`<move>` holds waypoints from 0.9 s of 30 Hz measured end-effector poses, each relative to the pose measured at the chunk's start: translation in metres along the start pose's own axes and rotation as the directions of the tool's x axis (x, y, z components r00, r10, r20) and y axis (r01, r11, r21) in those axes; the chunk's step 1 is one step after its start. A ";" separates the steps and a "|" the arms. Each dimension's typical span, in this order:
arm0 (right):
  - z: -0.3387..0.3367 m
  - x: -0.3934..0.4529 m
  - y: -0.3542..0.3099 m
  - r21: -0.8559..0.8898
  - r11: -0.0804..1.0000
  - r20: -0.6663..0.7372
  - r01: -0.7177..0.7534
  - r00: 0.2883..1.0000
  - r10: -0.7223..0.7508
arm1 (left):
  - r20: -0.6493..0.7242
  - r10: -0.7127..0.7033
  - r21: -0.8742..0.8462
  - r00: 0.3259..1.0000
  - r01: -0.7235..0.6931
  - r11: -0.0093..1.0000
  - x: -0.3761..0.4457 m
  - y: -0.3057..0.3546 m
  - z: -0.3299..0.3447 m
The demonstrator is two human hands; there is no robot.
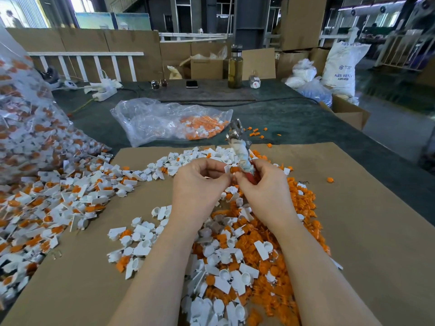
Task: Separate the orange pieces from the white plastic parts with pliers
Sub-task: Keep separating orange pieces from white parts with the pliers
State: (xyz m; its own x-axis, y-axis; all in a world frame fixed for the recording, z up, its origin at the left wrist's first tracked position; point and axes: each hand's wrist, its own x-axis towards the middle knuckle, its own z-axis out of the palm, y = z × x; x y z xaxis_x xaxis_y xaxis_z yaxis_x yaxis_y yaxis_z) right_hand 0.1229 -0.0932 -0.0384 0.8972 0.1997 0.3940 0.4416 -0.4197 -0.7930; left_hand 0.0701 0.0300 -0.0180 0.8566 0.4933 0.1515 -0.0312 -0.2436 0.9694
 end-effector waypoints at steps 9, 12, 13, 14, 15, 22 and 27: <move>-0.003 0.000 -0.001 0.124 0.991 0.042 -0.046 0.998 0.041 | -0.021 -0.009 -0.025 1.000 0.008 1.000 0.001 0.001 0.000; -0.003 0.000 -0.001 0.111 0.993 0.034 -0.046 0.999 0.042 | -0.036 -0.009 -0.029 0.999 0.008 1.000 0.000 0.001 0.001; -0.002 0.001 -0.001 0.104 0.993 0.036 -0.050 0.998 0.047 | -0.040 -0.004 -0.027 0.999 0.003 1.000 0.000 0.000 0.001; -0.002 0.001 -0.002 0.097 0.994 0.039 -0.055 0.998 0.052 | -0.044 0.003 -0.024 0.999 -0.004 1.000 0.000 0.000 0.002; -0.002 0.001 -0.001 0.090 0.994 0.043 -0.060 0.997 0.056 | -0.048 0.009 -0.017 0.999 -0.010 1.000 0.000 0.000 0.002; -0.002 0.000 -0.004 0.073 0.994 0.040 -0.076 0.996 0.074 | -0.059 0.064 0.031 0.996 -0.062 0.998 0.003 -0.005 0.004; -0.002 -0.001 -0.005 0.081 0.993 0.041 -0.090 0.995 0.087 | -0.065 0.116 0.079 0.991 -0.110 0.991 0.004 -0.008 0.005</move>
State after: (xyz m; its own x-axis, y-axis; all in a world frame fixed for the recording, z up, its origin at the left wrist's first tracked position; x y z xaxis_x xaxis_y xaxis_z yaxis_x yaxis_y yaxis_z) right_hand 0.1202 -0.0935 -0.0340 0.9318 0.1986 0.3037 0.3578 -0.3630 -0.8604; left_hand 0.0763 0.0303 -0.0263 0.8120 0.5150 0.2747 -0.0845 -0.3619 0.9284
